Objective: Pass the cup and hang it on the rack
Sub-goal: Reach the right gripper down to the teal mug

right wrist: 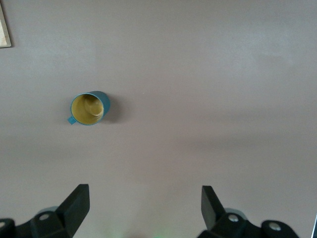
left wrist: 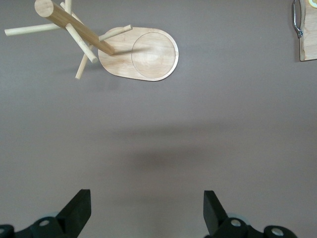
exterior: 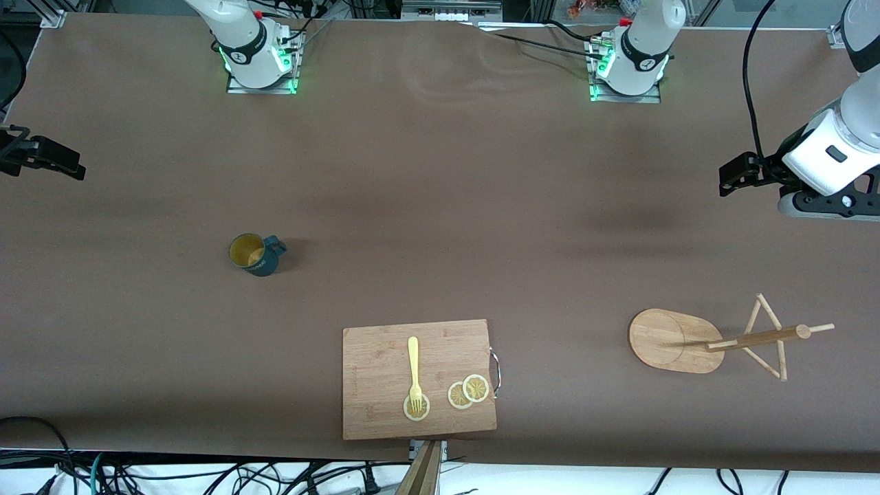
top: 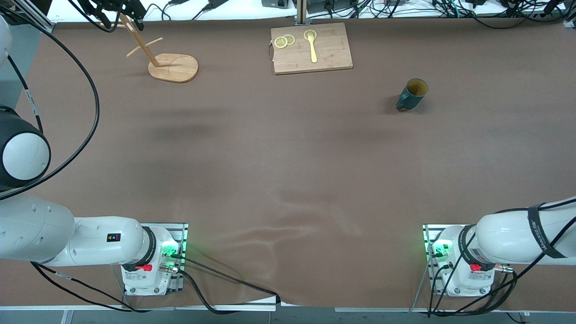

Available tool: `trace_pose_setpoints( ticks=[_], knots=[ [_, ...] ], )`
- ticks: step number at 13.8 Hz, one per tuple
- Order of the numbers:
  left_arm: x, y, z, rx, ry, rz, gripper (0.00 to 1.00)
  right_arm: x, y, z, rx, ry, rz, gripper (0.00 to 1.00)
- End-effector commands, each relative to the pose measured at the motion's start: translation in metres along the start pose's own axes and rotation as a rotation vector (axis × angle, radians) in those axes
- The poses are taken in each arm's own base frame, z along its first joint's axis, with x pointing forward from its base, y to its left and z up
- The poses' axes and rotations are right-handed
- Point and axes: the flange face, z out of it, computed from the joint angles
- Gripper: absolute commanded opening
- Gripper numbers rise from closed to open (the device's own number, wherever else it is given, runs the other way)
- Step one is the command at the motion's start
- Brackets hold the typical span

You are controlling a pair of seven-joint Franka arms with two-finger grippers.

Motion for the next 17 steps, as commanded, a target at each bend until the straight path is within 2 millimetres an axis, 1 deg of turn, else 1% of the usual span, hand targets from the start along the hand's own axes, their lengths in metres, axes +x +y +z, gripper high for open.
trace_pose_setpoints(
  ticks=[1,5,8,9,11,13,15,17],
  knots=[
    [0.003,-0.004,-0.005,-0.002,-0.01,0.016,1.0,0.0,0.002,-0.006,0.008,0.001,0.008,1.0],
    [0.003,-0.006,-0.005,-0.002,-0.011,0.013,1.0,0.0,0.009,-0.005,0.009,-0.001,0.014,1.0],
    [0.003,-0.006,-0.005,-0.002,-0.011,0.015,1.0,0.001,0.005,0.0,0.013,-0.012,0.014,1.0],
    [0.003,-0.006,-0.005,-0.002,-0.011,0.019,1.0,0.007,0.004,0.012,0.015,-0.034,0.008,1.0],
    [0.003,-0.006,-0.005,-0.002,-0.011,0.029,1.0,0.012,0.002,0.023,0.022,-0.054,0.003,1.0],
    [0.003,-0.006,-0.005,-0.002,-0.011,0.029,1.0,0.025,-0.002,0.044,0.021,-0.086,-0.008,1.0],
    [0.003,-0.006,-0.005,-0.002,-0.011,0.029,1.0,0.036,-0.017,0.07,0.023,-0.136,-0.035,1.0],
    [0.003,-0.006,-0.005,-0.002,-0.011,0.029,1.0,0.048,-0.04,0.093,0.031,-0.165,-0.067,1.0]
  ],
)
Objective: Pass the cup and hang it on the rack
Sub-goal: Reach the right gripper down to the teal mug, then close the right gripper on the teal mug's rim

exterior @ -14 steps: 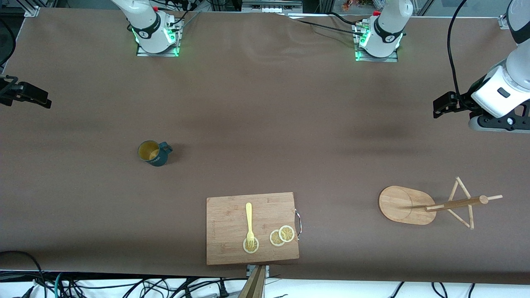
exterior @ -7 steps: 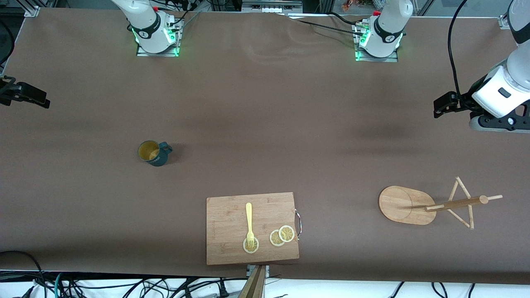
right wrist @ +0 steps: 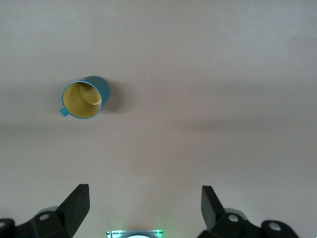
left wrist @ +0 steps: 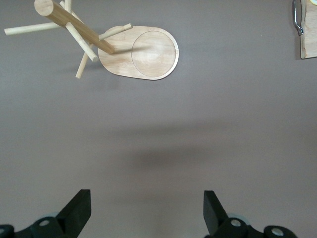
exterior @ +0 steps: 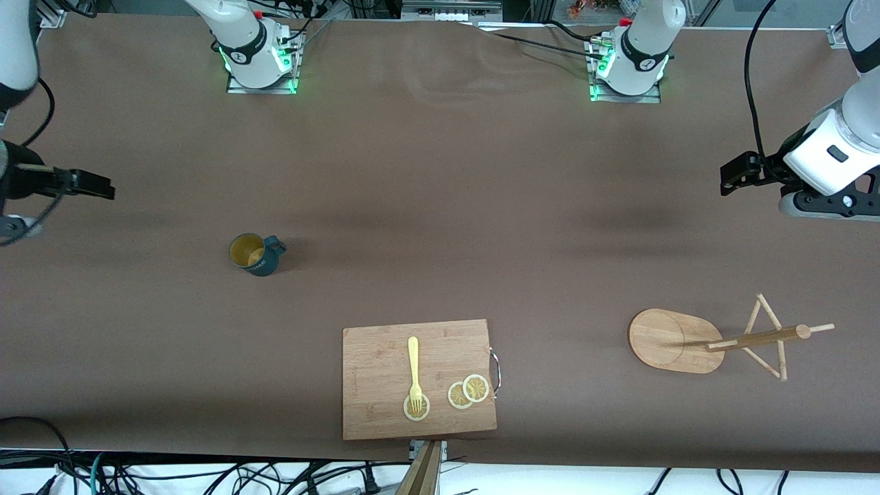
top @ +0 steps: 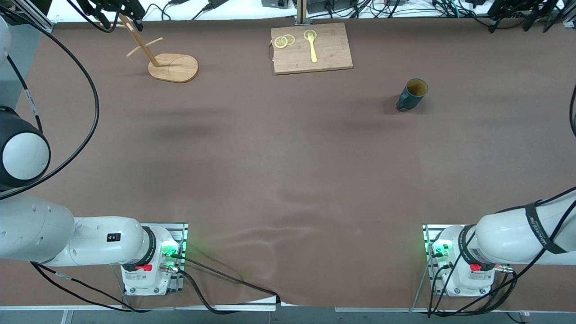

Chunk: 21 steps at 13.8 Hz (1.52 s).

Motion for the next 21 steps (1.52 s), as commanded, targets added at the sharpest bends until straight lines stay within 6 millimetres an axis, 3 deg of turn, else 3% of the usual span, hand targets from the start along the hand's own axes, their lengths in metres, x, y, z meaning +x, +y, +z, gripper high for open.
trace_pose_setpoints(
  ticks=[1,4,6,8,13,18,21],
  knots=[
    [0.004,-0.003,-0.005,-0.002,-0.006,0.022,1.0,0.02,-0.029,0.025,0.056,-0.037,-0.031,1.0],
    [0.004,-0.003,-0.005,-0.002,-0.006,0.02,1.0,0.049,-0.055,0.067,0.072,-0.052,-0.059,1.0],
    [0.004,-0.003,-0.005,-0.002,-0.006,0.02,1.0,0.059,-0.079,0.096,0.062,-0.048,-0.053,1.0],
    [0.004,-0.003,-0.005,-0.002,-0.006,0.02,1.0,0.064,-0.09,0.126,0.056,-0.026,-0.033,1.0],
    [0.004,-0.003,-0.005,-0.002,-0.006,0.02,1.0,0.062,-0.093,0.195,0.048,-0.009,-0.034,1.0],
    [0.004,-0.003,-0.005,-0.002,-0.006,0.02,1.0,0.049,-0.091,0.24,0.048,-0.005,-0.047,1.0],
    [0.004,-0.003,-0.005,-0.002,-0.006,0.02,1.0,0.045,-0.091,0.253,0.048,0.004,-0.046,1.0]
  ],
)
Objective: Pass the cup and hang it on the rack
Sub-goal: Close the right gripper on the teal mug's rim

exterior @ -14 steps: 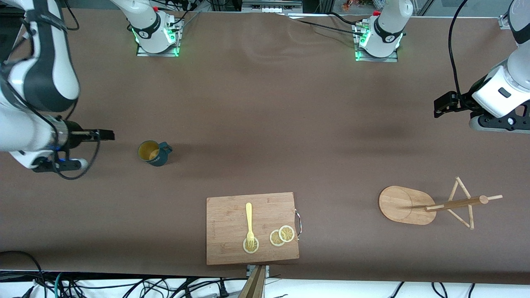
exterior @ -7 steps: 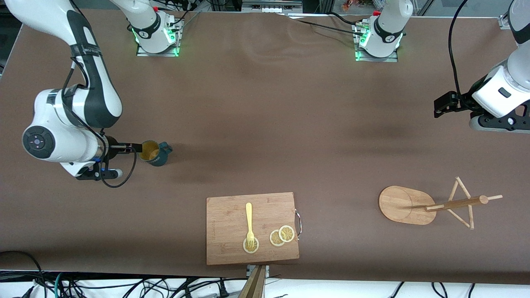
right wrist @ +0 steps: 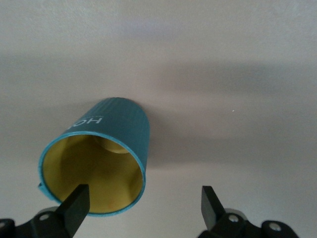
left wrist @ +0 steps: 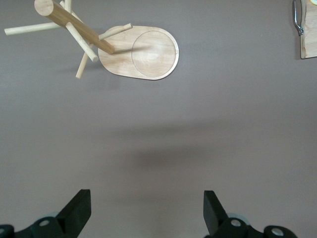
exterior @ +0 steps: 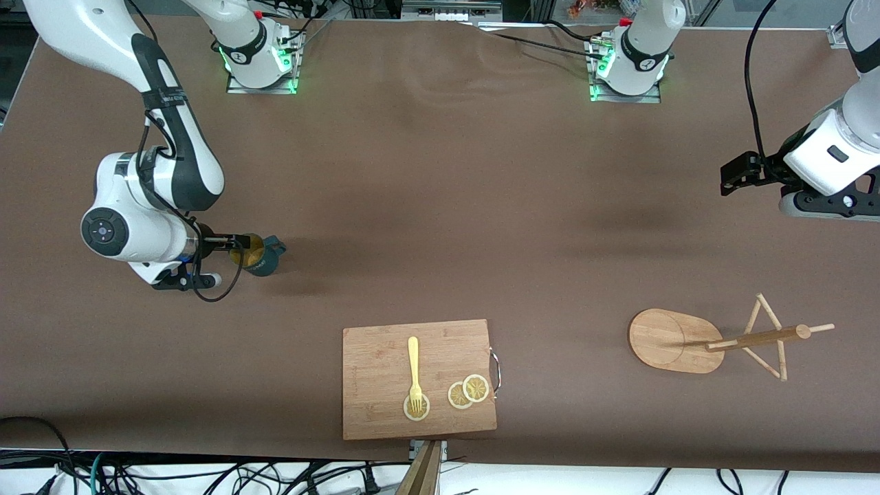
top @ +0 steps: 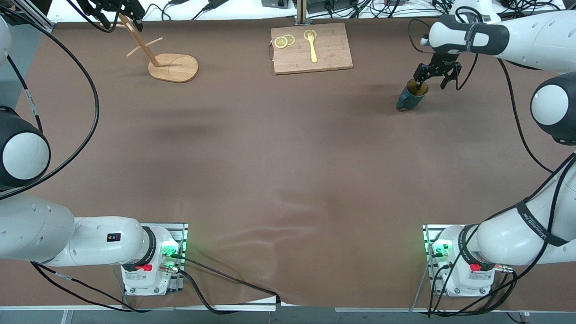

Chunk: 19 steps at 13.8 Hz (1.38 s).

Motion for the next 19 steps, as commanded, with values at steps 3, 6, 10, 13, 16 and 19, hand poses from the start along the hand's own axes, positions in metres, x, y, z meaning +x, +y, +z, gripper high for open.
trace_pose_setpoints(
  ticks=[3,6,10,13,16,19],
  knots=[
    [0.003,-0.003,-0.005,-0.001,-0.006,0.02,1.0,-0.013,0.003,0.005,0.003,0.039,-0.006,1.0],
    [0.003,-0.003,-0.005,-0.001,-0.008,0.022,1.0,-0.008,0.004,0.008,0.003,0.065,-0.004,0.93],
    [0.003,-0.003,-0.005,-0.001,-0.008,0.022,1.0,-0.006,0.003,0.009,0.01,0.075,0.0,0.15],
    [0.003,-0.003,-0.005,-0.001,-0.006,0.022,1.0,-0.005,0.002,0.006,0.011,0.082,0.001,0.0],
    [0.003,-0.003,-0.005,-0.001,-0.008,0.022,1.0,0.003,0.002,-0.013,0.014,0.119,0.006,0.0],
    [0.003,-0.003,-0.005,-0.001,-0.008,0.022,1.0,0.012,-0.023,-0.039,0.017,0.165,-0.019,0.0]
  ],
)
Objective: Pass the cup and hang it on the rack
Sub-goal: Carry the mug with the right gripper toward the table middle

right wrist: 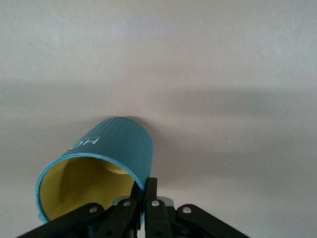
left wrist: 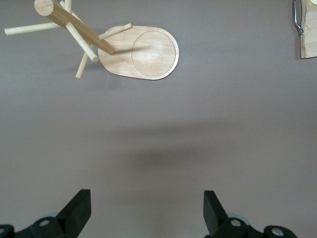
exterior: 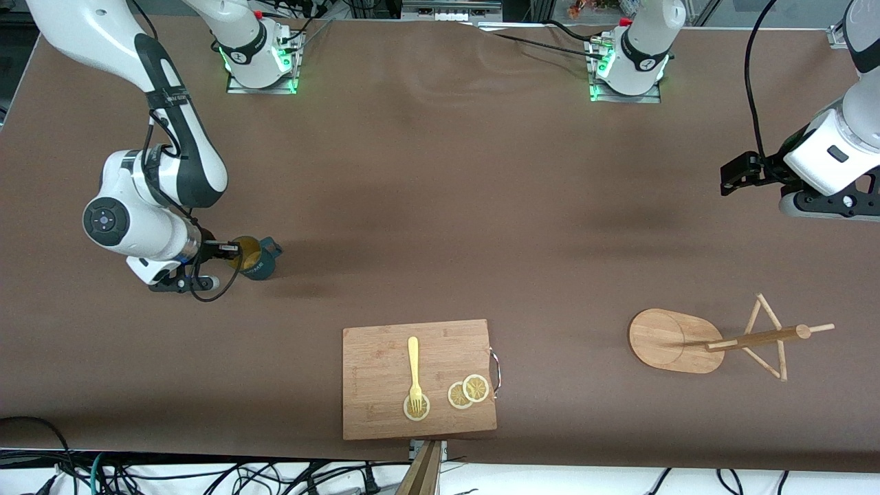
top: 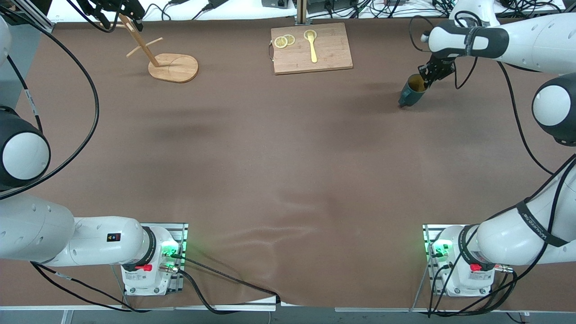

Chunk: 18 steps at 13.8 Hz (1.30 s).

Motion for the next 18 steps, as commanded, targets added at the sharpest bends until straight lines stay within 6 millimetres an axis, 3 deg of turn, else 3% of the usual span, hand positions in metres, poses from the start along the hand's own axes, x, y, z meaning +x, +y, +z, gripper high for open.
trace_pose_setpoints(
  ticks=[1,5,8,11,14,17,18],
  knots=[
    [0.003,-0.003,-0.005,-0.001,-0.006,0.022,1.0,0.007,-0.038,-0.03,0.014,0.05,-0.037,0.0],
    [0.003,-0.003,-0.006,-0.001,-0.006,0.022,1.0,0.012,-0.145,-0.059,0.028,0.12,0.038,0.0],
    [0.003,-0.003,-0.006,-0.001,-0.006,0.022,1.0,0.003,-0.23,-0.065,0.05,0.147,0.12,0.0],
    [0.003,-0.003,-0.006,-0.001,-0.006,0.022,1.0,-0.015,-0.319,-0.053,0.074,0.148,0.228,0.0],
    [0.003,-0.003,-0.006,-0.001,-0.006,0.022,1.0,-0.029,-0.385,-0.049,0.113,0.161,0.326,0.0],
    [0.003,-0.003,-0.006,-0.001,-0.006,0.022,1.0,-0.061,-0.456,-0.033,0.138,0.157,0.327,0.0],
    [0.003,-0.003,-0.006,-0.001,-0.006,0.022,1.0,-0.068,-0.471,-0.028,0.143,0.154,0.347,0.0]
  ],
)
